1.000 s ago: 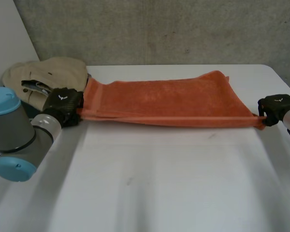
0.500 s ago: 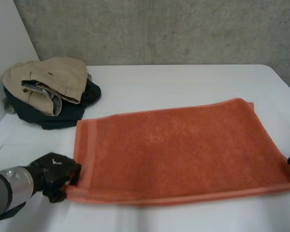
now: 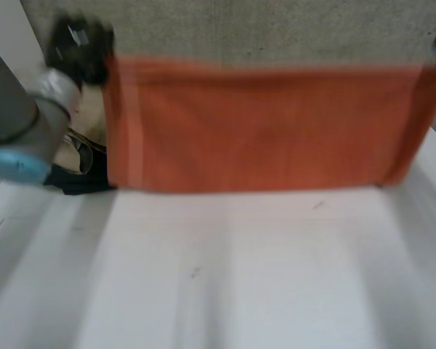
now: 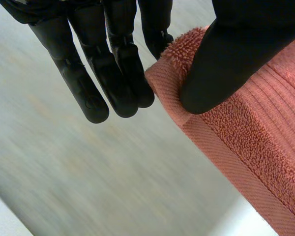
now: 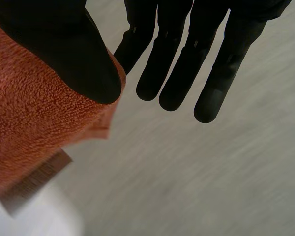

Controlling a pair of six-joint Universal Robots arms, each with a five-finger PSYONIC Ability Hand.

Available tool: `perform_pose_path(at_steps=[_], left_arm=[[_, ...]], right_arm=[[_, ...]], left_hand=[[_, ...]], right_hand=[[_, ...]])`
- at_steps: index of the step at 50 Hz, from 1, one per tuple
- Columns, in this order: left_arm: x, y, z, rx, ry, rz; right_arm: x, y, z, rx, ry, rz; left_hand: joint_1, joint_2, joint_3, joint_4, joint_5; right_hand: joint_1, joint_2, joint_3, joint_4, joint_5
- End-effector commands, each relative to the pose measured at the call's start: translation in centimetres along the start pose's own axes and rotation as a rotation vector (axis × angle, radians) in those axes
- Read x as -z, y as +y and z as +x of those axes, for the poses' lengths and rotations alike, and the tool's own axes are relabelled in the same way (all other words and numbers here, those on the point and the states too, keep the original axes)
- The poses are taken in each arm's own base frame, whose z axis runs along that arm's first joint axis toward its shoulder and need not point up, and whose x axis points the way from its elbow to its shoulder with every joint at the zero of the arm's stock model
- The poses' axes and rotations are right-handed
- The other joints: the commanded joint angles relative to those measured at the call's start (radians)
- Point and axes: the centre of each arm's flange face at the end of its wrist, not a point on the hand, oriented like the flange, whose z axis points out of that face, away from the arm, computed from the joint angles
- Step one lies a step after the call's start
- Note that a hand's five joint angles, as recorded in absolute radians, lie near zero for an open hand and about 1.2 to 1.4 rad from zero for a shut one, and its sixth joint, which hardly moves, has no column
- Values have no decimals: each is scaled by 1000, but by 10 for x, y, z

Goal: Fold the laundry.

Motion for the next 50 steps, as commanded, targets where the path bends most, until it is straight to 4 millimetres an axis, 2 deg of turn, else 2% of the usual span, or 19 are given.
perform_pose_path(at_steps=[1, 5, 11, 15, 16, 19, 20, 23, 24, 28, 34, 38, 39, 42, 43, 44, 47, 50], left_arm=[[-23, -51, -38, 154, -153, 257], [-18, -36, -30, 170, -107, 150], [-5, 2, -14, 182, -55, 10], [6, 29, 3, 195, -10, -78], [12, 44, 11, 200, 10, -125], [23, 67, 25, 206, 43, -200], [32, 82, 34, 207, 66, -253], [45, 102, 48, 203, 100, -330], [55, 113, 57, 199, 126, -382], [79, 128, 70, 189, 179, -493], [112, 122, 68, 134, 246, -638], [146, 106, 60, 36, 343, -765], [162, 95, 58, 7, 387, -818], [188, 79, 55, -10, 453, -903], [206, 70, 55, -18, 498, -956], [214, 67, 55, -17, 521, -983], [234, 58, 53, -32, 580, -1044], [235, 58, 53, -52, 581, -1032]], right_arm=[[-19, -43, 33, -127, 146, 279], [-17, -37, 18, -115, 79, 232], [-14, -10, -4, -97, -5, 126], [-6, 16, -26, -96, -92, 33], [-2, 30, -36, -94, -133, -4], [7, 51, -53, -85, -192, -66], [14, 65, -64, -76, -226, -105], [24, 86, -79, -46, -273, -163], [31, 96, -87, -18, -299, -194], [48, 114, -92, 34, -353, -292], [80, 122, -81, 63, -460, -472], [115, 115, -64, 108, -587, -638], [135, 111, -57, 134, -664, -718], [165, 100, -46, 171, -790, -814], [183, 93, -37, 195, -864, -860], [190, 89, -33, 211, -888, -871], [198, 83, -20, 308, -887, -832], [193, 86, -18, 333, -838, -802]], left_hand=[[233, 198, 204, 196, 234], [233, 198, 204, 196, 234], [233, 198, 204, 196, 234], [233, 198, 204, 196, 234], [233, 198, 204, 196, 234], [233, 198, 204, 196, 234], [233, 198, 204, 196, 234], [233, 198, 204, 196, 234], [233, 198, 204, 196, 234], [233, 198, 204, 196, 234], [233, 198, 204, 196, 234], [233, 198, 204, 196, 234], [233, 198, 204, 196, 234], [233, 198, 204, 196, 234], [233, 198, 204, 196, 234], [233, 198, 204, 196, 234], [233, 198, 204, 196, 234], [233, 198, 204, 196, 234]], right_hand=[[268, 211, 209, 199, 217], [268, 211, 209, 199, 217], [268, 211, 209, 199, 217], [268, 211, 209, 199, 217], [268, 211, 209, 199, 217], [268, 211, 209, 199, 217], [268, 211, 209, 199, 217], [268, 211, 209, 199, 217], [268, 211, 209, 199, 217], [268, 211, 209, 199, 217], [268, 211, 209, 199, 217], [268, 211, 209, 199, 217], [268, 211, 209, 199, 217], [268, 211, 209, 199, 217], [268, 211, 209, 199, 217], [268, 211, 209, 199, 217], [268, 211, 209, 199, 217], [268, 211, 209, 199, 217]])
